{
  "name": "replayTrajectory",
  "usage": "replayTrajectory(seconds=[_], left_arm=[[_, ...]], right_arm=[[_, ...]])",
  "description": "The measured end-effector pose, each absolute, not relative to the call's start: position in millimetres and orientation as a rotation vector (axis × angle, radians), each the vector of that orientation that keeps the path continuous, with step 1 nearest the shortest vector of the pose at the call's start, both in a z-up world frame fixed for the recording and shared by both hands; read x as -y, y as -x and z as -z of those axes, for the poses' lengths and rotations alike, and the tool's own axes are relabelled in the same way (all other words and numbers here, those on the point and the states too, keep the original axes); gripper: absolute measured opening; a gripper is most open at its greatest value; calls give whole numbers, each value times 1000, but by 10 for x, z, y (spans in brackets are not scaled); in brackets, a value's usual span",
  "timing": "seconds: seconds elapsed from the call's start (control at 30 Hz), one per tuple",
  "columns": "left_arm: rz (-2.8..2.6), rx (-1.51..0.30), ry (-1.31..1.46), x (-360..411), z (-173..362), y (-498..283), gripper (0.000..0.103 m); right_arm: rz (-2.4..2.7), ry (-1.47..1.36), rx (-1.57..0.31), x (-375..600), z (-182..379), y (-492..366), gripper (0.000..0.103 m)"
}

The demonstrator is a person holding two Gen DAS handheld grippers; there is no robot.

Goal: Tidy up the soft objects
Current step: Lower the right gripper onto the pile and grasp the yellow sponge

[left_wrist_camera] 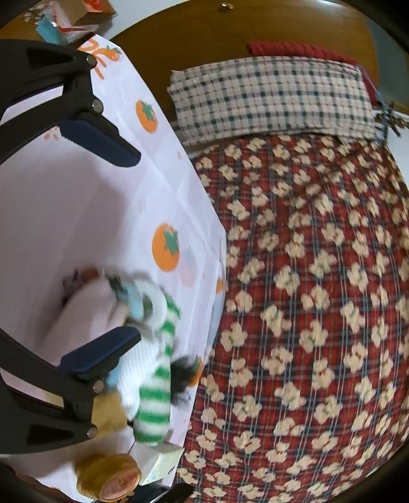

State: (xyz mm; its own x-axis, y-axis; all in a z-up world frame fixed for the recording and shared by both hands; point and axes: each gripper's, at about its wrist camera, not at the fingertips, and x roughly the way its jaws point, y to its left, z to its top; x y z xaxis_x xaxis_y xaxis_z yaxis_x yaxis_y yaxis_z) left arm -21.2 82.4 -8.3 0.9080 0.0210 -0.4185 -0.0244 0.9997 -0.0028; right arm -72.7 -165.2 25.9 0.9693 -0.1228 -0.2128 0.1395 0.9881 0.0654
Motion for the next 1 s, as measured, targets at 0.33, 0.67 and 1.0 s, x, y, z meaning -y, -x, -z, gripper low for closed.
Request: replayTrajectory(seconds=[0.33,0.67,1.0], left_arm=[[-21,-526,69,-1176,236,150,98],[9,-562,64,-1118,224,160,98],[62,-579,64,-925,193,190,97]], right_arm=[[-217,-97,-527,1205,82,448,92],[-299,-20,-770,934,359,155,78],[-316,-41,-568,1278,59,566,65]])
